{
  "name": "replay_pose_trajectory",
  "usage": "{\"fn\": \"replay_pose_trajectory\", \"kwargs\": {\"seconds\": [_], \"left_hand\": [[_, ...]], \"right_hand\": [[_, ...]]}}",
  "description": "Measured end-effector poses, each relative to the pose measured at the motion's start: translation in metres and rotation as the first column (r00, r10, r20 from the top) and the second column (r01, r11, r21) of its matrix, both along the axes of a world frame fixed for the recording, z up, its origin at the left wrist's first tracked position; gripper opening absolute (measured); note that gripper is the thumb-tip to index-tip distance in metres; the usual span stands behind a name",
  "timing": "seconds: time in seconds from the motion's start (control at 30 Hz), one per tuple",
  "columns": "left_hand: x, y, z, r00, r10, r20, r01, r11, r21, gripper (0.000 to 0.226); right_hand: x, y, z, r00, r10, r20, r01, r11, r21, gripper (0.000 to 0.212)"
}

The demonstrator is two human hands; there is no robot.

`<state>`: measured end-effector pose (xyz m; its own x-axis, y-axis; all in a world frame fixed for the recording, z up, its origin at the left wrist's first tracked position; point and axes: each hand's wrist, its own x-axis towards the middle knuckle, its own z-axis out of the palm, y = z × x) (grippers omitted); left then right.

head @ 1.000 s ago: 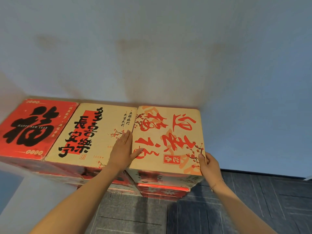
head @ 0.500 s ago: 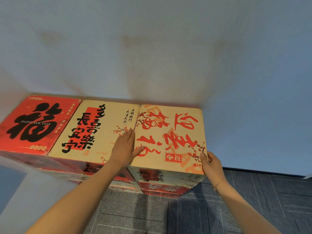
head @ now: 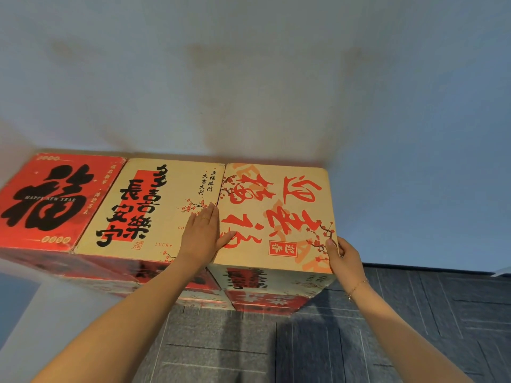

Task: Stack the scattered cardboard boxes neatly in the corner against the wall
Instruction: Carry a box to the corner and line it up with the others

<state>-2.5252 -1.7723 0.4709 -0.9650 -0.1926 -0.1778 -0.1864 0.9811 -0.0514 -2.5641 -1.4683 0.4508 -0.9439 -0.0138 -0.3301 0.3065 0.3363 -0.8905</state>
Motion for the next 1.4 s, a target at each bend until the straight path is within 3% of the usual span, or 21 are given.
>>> {"fn": "replay_pose_trajectory", "kwargs": {"seconds": [0.43,0.7,1.03,1.4], "left_hand": [[-0.002,0.008,0.012,1.0,-0.006,0.017,0.009,0.99,-0.142,0.081],[-0.004,0.005,0.008,1.0,0.003,-0.017,-0.004,0.994,-0.11,0.08],[-0.003,0.005,0.004,1.0,0.0,-0.004,0.0,0.995,-0.101,0.083],[0.001,0.007,0.009,1.0,-0.009,0.027,0.012,0.995,-0.102,0.085]], "right_hand": [[0.0,-0.001,0.004,1.0,-0.009,-0.015,0.009,1.0,-0.017,0.02],[-0.005,-0.002,0.003,1.0,0.005,0.003,-0.005,1.0,0.007,0.02],[-0.007,0.0,-0.001,1.0,0.004,0.023,-0.005,0.999,0.048,0.035],[-0.003,0.003,0.001,0.999,-0.002,0.046,-0.001,0.999,0.054,0.033]]}}
